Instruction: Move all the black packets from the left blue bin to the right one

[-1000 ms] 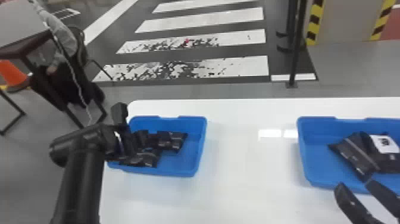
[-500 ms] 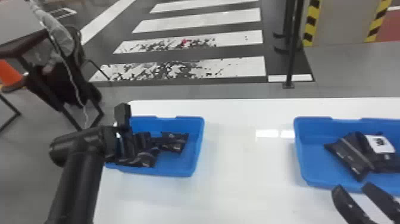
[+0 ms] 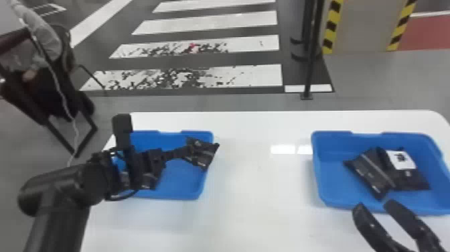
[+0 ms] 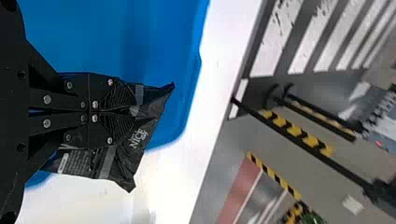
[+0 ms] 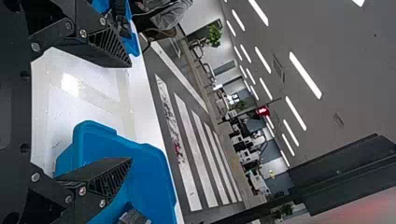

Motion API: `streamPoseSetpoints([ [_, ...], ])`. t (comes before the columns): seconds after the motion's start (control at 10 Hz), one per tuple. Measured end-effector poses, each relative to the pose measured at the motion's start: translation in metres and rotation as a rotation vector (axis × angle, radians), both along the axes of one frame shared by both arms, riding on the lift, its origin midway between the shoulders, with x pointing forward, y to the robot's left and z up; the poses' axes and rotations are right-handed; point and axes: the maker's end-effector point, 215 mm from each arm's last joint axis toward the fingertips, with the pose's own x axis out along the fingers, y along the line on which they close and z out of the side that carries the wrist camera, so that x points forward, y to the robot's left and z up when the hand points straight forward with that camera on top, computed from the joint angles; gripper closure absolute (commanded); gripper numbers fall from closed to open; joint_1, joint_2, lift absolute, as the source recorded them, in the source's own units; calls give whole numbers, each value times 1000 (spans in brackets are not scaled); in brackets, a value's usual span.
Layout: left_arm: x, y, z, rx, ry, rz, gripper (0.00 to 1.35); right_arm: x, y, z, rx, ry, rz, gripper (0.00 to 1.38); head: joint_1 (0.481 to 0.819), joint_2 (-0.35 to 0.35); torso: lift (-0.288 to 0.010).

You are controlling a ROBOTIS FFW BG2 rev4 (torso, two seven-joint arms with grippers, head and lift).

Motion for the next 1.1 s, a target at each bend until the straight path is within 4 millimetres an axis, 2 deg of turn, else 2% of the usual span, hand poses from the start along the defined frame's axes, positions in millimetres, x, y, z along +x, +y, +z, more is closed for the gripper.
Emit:
streamPoseSetpoints([
  [0.2,-17,-49,45,-60,-124,-79,1204,0,5,3,7,5,21,338,695,105,-121],
  [0.3,-28,-74,56,-89,-152,-120,1204,1,12,6,17,7,41,340,695,77,-121],
  [0.6,-63,-177,75,-248,-158,-305,1204,15,42,13,89,26,118,338,695,-11,-121],
  [0.7,-70,-203,83,-274,-160,-362,1204,20,56,15,119,33,150,340,695,-38,-121],
  [0.9,-78,-233,89,-294,-155,-423,1204,28,79,22,164,32,199,338,695,-52,-121],
  [1.1,-88,-252,87,-311,-137,-463,1204,31,90,24,184,40,224,340,695,-63,-121],
])
